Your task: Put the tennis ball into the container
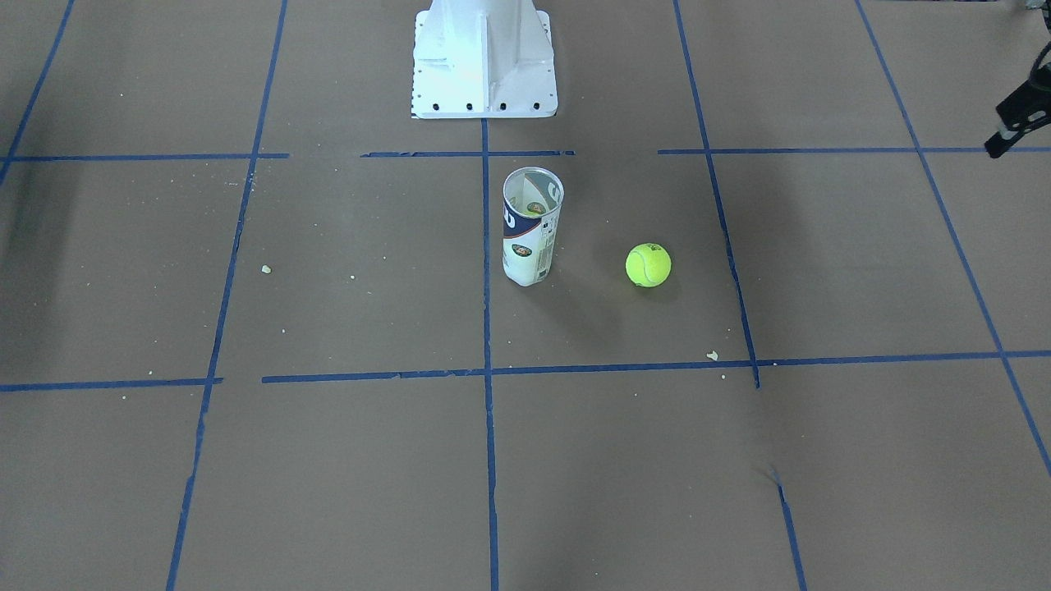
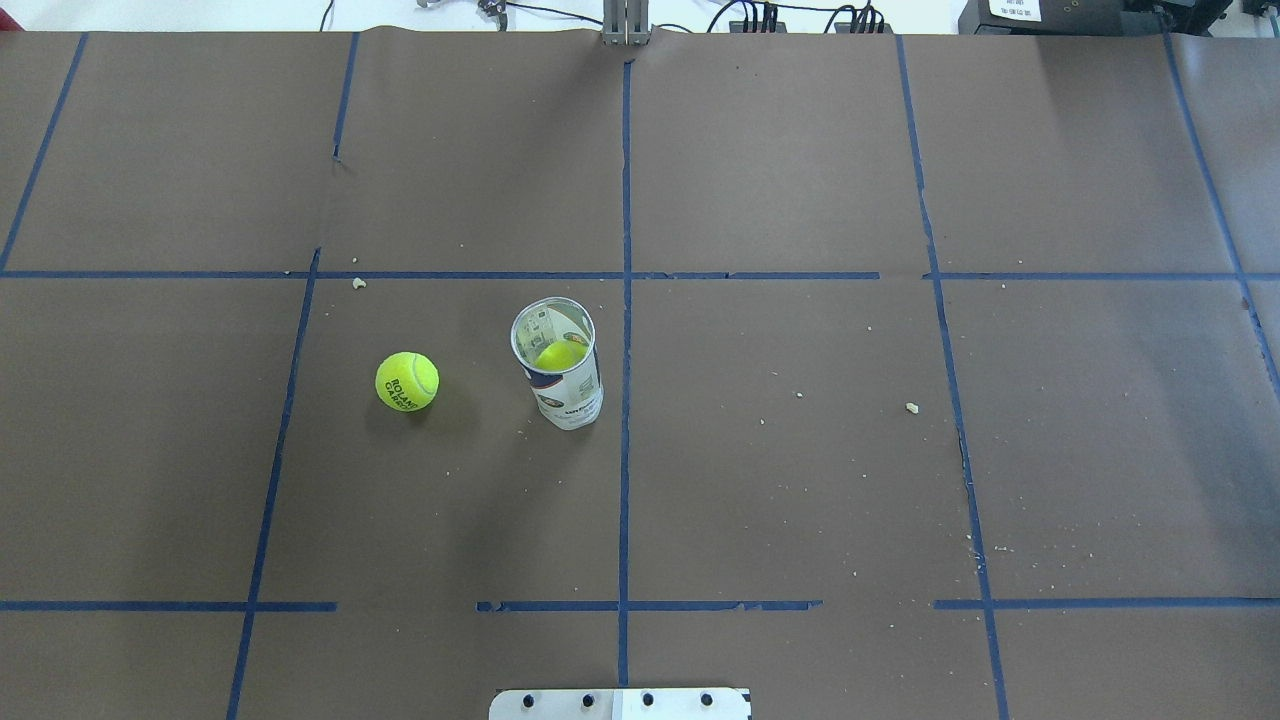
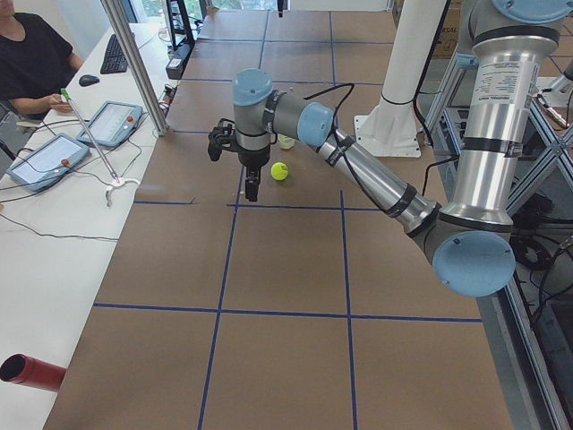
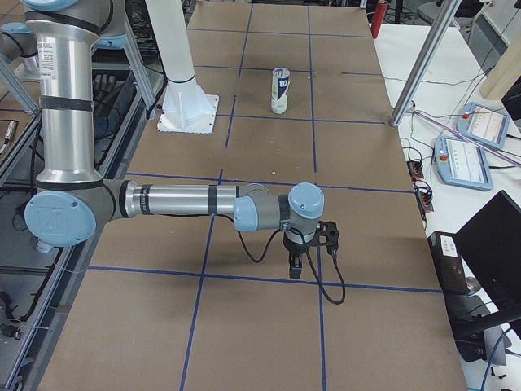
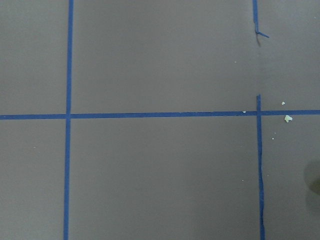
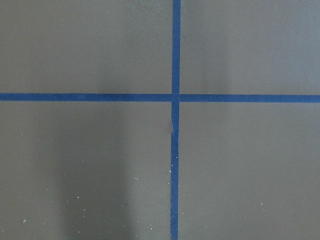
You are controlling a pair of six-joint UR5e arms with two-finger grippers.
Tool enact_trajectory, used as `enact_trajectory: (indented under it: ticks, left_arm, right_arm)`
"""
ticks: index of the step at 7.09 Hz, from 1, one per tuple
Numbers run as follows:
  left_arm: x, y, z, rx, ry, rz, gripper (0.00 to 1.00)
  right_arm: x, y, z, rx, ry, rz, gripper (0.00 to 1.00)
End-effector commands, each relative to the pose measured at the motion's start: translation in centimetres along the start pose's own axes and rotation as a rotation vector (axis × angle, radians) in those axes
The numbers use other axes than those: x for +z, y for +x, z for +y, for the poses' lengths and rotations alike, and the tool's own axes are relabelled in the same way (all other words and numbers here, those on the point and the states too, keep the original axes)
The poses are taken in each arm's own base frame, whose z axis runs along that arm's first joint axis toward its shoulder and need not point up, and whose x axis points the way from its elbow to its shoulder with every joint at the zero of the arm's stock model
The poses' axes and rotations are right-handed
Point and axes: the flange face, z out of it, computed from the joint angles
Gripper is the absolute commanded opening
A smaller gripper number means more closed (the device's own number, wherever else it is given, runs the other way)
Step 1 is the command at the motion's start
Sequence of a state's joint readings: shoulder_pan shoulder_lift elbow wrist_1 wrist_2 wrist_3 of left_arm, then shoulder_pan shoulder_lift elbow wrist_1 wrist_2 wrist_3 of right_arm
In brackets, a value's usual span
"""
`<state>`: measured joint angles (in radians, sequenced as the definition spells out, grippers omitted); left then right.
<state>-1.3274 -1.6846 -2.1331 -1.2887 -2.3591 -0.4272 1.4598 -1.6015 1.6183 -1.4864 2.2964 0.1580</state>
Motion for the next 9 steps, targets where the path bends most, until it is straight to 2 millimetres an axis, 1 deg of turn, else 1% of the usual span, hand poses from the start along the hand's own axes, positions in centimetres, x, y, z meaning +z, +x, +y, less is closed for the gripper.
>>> enact_trajectory:
  ticks: [1, 2, 3, 4, 5, 6, 8, 9]
  left_arm:
    - [3.0, 7.6, 0.0, 0.041, 0.042, 0.014, 1.00]
    - [4.9, 10.5, -0.1, 0.090, 0.040, -0.014, 1.00]
    - [8.8, 14.0, -1.5, 0.126, -0.016, -0.016, 1.00]
    - [12.5, 18.6, -2.4, 0.094, -0.050, -0.034, 1.00]
    - [16.9, 22.8, 0.8, 0.011, -0.070, -0.064, 1.00]
    - [18.4, 23.6, 1.1, -0.039, -0.025, -0.064, 1.00]
    - [22.0, 24.3, 0.9, -0.093, -0.013, -0.014, 1.00]
    - [22.5, 24.8, 1.2, -0.105, -0.011, 0.007, 1.00]
  right_arm:
    - [0.0, 0.0, 0.0, 0.000, 0.000, 0.000, 1.00]
    - [0.0, 0.0, 0.0, 0.000, 0.000, 0.000, 1.00]
    - [0.0, 0.0, 0.0, -0.001, -0.001, 0.000, 1.00]
    - [0.0, 0.0, 0.0, 0.000, 0.000, 0.000, 1.00]
    - [0.0, 0.0, 0.0, 0.000, 0.000, 0.000, 1.00]
    - [0.0, 0.0, 0.0, 0.000, 0.000, 0.000, 1.00]
    - [0.0, 0.0, 0.0, 0.000, 0.000, 0.000, 1.00]
    - [0.0, 0.0, 0.0, 0.000, 0.000, 0.000, 1.00]
